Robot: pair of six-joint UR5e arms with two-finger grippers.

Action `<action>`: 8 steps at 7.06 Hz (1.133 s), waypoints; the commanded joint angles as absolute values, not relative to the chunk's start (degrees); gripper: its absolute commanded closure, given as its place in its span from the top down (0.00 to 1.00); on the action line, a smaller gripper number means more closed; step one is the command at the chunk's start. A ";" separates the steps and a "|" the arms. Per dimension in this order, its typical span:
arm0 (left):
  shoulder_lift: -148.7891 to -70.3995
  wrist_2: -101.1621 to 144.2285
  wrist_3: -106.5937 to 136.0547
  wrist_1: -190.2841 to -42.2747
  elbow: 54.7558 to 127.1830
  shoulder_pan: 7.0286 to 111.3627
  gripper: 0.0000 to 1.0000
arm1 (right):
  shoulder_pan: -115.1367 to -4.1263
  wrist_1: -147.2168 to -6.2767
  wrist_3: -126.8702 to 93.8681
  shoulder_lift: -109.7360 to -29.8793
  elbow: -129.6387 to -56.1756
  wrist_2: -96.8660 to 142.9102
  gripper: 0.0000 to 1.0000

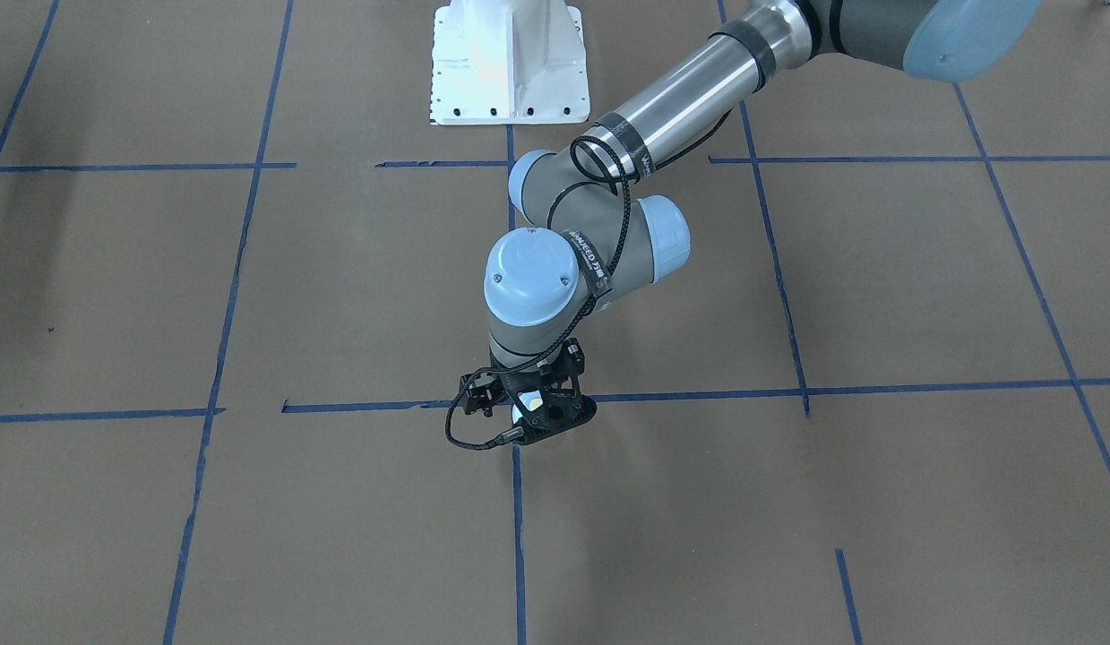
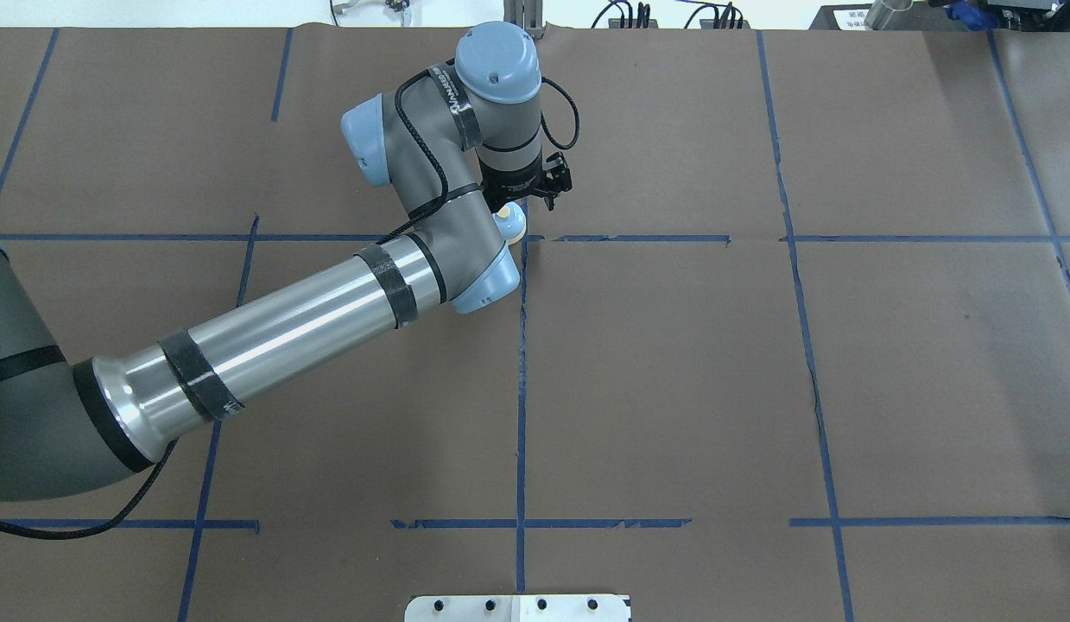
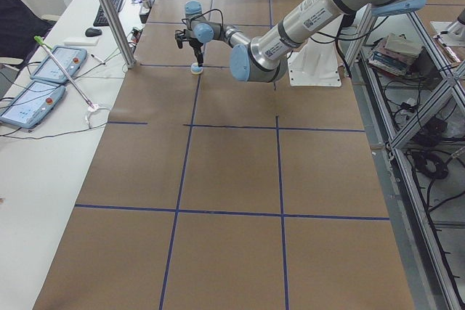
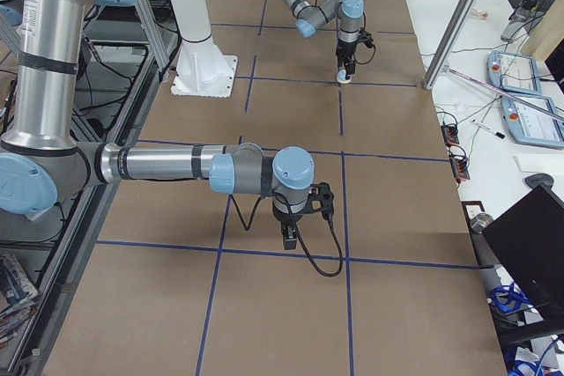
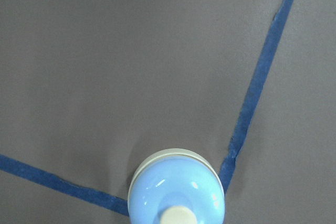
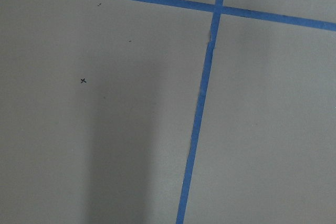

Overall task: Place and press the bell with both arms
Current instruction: 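Carry the white-and-blue bell with the left gripper toward the grid center, then withdraw the left arm while the right arm swings in toward the bell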

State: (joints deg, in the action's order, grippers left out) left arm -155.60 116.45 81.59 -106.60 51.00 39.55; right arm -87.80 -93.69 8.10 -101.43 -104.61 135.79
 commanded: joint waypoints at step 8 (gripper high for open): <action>-108.97 123.40 21.44 -84.38 101.22 64.11 1.00 | -87.45 -93.60 8.26 -100.46 -105.82 139.37 1.00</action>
State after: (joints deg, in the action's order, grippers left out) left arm -117.72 123.24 31.32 -84.55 96.57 58.77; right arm -87.60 -93.63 8.15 -100.73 -105.59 137.18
